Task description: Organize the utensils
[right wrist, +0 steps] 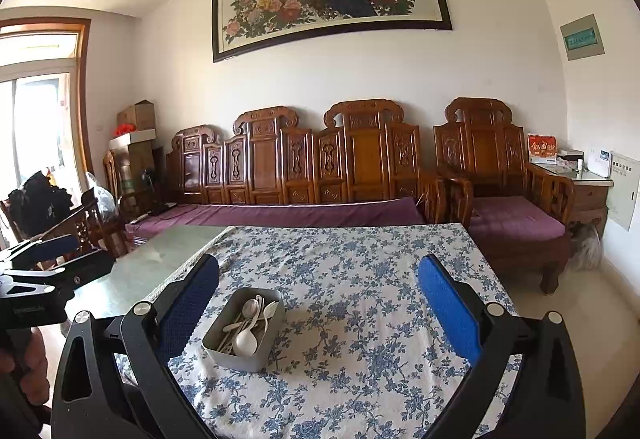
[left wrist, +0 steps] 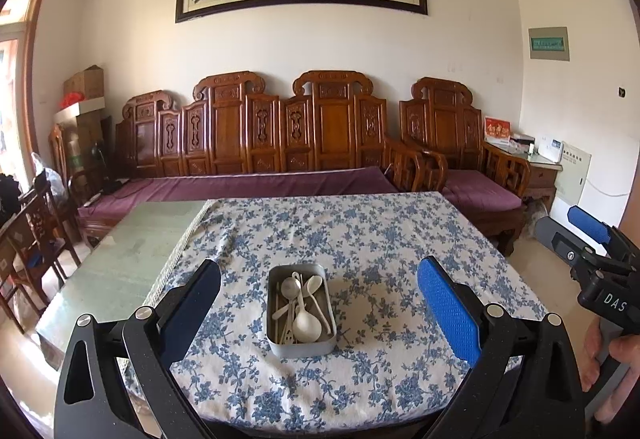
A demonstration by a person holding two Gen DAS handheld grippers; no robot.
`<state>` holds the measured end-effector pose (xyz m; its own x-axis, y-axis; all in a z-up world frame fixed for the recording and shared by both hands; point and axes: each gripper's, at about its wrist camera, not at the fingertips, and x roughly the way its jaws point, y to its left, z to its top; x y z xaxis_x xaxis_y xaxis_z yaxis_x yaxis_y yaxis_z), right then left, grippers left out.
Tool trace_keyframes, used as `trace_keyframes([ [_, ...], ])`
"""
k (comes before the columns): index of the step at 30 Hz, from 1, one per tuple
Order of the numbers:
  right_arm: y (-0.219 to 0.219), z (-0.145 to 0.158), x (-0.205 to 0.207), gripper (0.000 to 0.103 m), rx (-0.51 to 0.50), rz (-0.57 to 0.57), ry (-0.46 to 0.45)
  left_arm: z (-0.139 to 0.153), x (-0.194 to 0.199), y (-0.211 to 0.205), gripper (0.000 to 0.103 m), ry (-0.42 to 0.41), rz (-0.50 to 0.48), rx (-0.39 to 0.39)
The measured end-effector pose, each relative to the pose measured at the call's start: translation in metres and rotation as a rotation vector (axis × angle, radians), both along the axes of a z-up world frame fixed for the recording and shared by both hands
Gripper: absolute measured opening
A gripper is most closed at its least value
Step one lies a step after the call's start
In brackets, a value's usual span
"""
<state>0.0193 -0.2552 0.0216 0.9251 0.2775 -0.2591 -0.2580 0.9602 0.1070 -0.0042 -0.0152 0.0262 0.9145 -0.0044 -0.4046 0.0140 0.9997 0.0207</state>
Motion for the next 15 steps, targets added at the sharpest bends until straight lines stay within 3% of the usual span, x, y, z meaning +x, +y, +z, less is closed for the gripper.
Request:
trace_keyframes([
  [15,0.0024,-0.0032,0.0031,0.1,-0.005,0.0,0.018,-0.0013,-0.0006,0.0005,0.095,0.007,0.001,-0.001],
])
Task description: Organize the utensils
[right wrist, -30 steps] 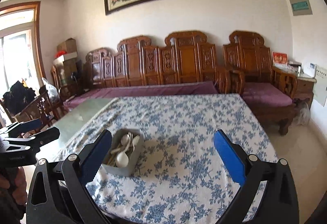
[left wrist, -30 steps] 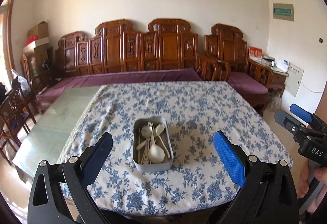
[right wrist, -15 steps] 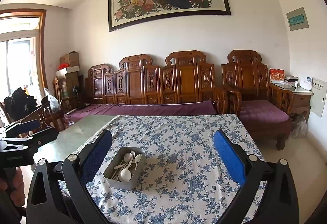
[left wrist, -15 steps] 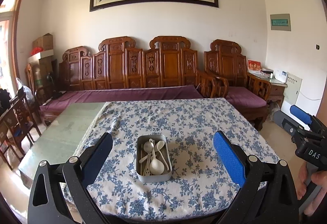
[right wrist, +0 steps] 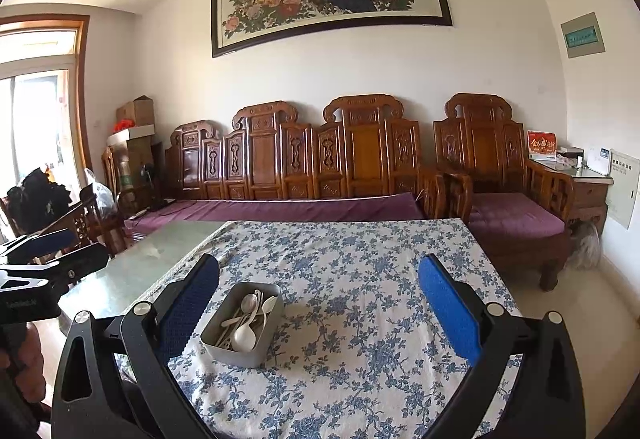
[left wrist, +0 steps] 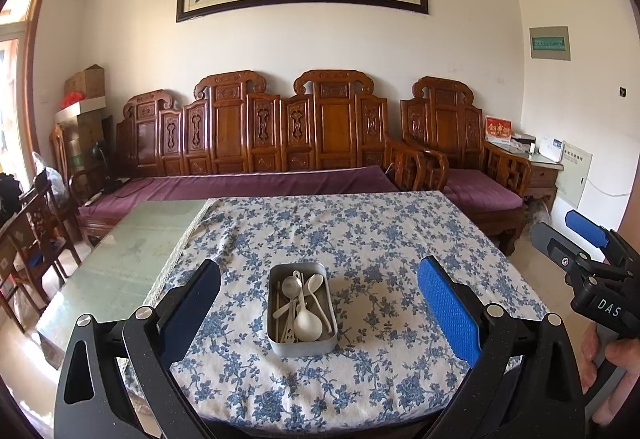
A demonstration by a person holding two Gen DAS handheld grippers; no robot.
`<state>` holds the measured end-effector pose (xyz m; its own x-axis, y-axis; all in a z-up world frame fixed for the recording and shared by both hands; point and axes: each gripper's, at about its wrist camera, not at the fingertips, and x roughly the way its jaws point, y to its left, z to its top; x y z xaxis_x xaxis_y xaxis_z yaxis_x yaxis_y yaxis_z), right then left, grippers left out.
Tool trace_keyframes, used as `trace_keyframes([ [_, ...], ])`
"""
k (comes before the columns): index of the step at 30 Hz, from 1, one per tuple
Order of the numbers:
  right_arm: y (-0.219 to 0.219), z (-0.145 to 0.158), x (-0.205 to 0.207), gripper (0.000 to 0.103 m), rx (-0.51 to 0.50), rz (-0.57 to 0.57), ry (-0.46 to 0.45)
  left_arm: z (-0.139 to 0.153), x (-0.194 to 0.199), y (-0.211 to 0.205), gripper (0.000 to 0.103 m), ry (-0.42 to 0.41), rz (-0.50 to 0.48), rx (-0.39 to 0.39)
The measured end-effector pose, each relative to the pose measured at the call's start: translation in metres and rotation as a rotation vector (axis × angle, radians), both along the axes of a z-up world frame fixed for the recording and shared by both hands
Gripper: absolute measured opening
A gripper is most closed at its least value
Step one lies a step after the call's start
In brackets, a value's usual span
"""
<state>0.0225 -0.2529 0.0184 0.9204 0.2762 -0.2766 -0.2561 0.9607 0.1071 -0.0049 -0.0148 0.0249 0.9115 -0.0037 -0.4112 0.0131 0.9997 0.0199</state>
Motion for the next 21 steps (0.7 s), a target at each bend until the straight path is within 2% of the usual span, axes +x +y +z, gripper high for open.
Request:
trace_keyframes([
  [21,0.0018,-0.0075,0.0048,0.1,-0.001,-0.01,0.011,-0.0025,0.0013,0.0011,0.095,0.005,0.0,-0.003],
])
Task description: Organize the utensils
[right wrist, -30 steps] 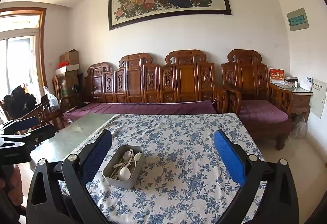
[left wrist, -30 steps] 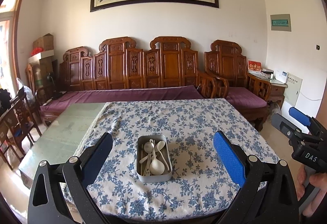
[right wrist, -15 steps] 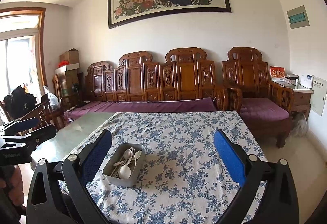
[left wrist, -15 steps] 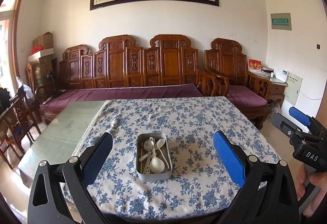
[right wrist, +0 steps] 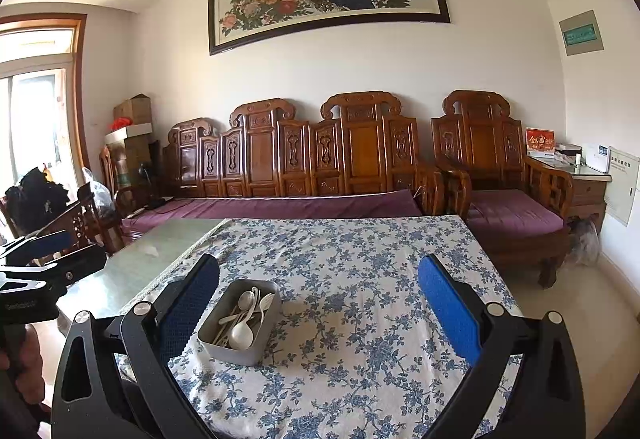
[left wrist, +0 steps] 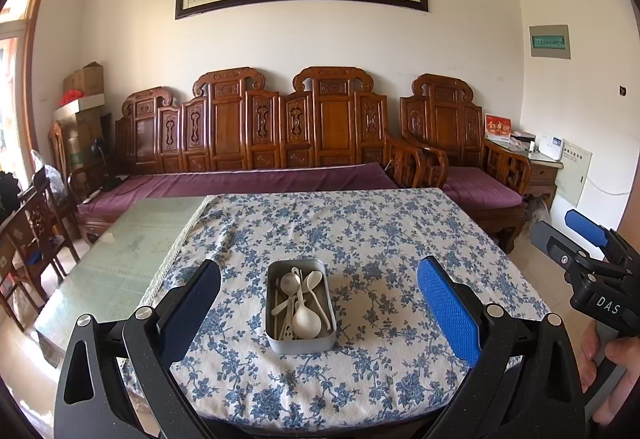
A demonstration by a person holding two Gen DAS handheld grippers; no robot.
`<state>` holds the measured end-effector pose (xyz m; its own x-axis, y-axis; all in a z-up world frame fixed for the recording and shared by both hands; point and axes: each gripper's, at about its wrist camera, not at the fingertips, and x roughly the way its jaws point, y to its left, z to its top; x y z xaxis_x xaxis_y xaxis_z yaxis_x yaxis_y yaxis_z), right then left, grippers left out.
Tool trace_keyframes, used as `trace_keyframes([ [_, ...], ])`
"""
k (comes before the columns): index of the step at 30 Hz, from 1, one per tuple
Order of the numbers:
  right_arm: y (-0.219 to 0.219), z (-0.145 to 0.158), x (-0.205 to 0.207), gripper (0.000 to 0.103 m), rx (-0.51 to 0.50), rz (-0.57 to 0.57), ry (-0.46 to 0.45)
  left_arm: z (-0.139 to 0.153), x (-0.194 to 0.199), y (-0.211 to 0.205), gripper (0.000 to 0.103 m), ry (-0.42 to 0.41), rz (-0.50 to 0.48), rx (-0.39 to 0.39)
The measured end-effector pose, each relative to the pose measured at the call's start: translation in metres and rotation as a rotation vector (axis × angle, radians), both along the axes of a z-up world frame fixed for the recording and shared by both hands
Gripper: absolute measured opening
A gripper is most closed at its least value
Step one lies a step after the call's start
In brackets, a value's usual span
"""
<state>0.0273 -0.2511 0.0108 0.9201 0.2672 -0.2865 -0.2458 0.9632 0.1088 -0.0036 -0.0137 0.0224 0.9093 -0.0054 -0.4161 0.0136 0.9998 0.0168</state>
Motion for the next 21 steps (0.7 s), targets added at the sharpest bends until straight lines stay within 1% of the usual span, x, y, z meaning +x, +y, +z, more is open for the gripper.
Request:
trace_keyframes([
  [21,0.0001,0.0002,0.0004,0.1,0.0,0.0,0.001,-0.0036,0.0,-0.0031,0.095,-0.002,-0.004,-0.01],
])
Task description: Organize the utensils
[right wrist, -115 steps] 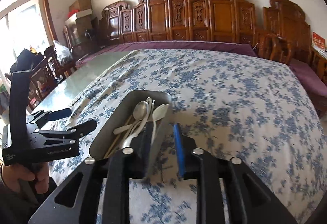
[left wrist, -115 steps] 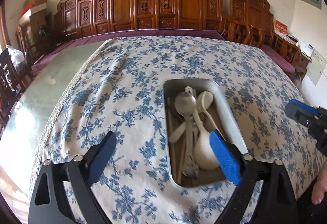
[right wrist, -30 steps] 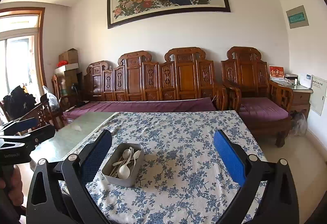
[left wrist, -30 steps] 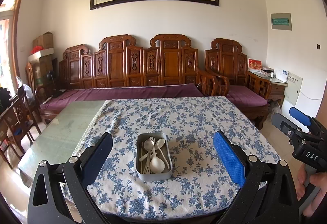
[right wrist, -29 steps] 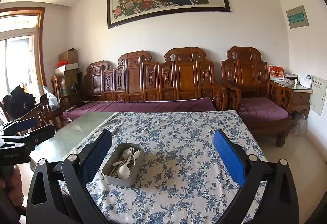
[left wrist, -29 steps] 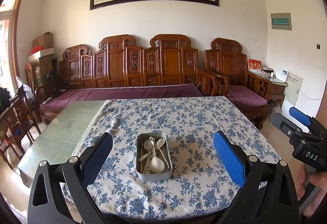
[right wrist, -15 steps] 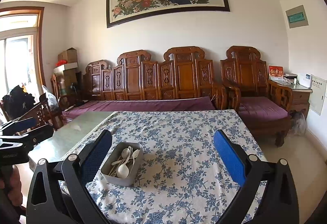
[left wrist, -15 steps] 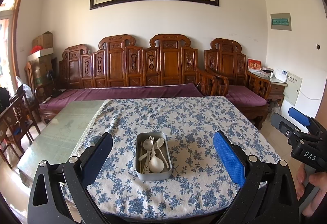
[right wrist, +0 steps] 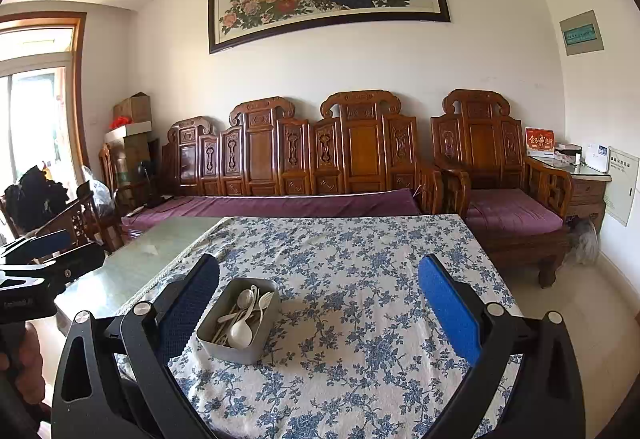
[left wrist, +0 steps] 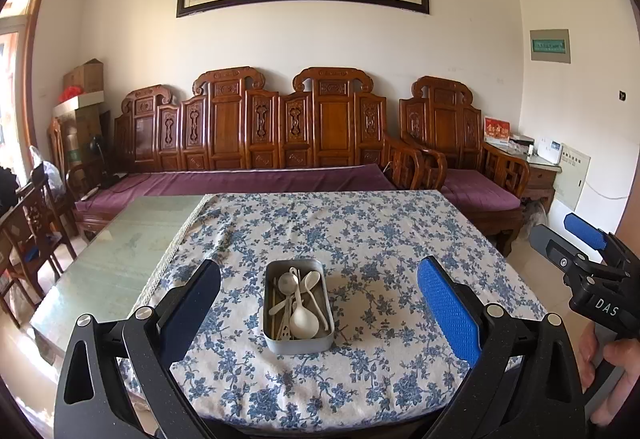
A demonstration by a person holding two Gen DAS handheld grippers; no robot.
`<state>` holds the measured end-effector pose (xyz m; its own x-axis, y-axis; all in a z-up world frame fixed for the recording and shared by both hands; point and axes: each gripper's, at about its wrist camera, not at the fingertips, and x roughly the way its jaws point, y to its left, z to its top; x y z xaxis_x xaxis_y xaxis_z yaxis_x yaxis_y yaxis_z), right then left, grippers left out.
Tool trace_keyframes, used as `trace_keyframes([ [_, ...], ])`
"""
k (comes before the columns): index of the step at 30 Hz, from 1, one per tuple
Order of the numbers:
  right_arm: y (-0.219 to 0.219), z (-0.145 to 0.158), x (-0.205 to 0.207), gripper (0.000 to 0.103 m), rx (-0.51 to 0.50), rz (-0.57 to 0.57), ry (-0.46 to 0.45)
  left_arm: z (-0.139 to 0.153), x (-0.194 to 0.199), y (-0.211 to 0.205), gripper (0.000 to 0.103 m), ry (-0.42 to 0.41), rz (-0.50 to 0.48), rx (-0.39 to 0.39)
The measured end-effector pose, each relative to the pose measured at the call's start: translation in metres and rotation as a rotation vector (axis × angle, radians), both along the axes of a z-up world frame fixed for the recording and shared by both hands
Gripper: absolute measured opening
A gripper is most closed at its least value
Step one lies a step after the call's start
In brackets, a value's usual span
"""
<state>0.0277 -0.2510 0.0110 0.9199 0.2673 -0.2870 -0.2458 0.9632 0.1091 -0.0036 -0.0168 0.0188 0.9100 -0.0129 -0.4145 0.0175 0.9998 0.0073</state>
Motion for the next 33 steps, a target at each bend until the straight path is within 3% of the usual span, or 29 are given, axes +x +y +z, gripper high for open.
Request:
trace_keyframes([
  [33,0.0014,-0.0022,0.0004,0.1,-0.001,0.002,0.001,-0.0008,0.0016,0.0008,0.095,0.004,0.003,-0.001],
])
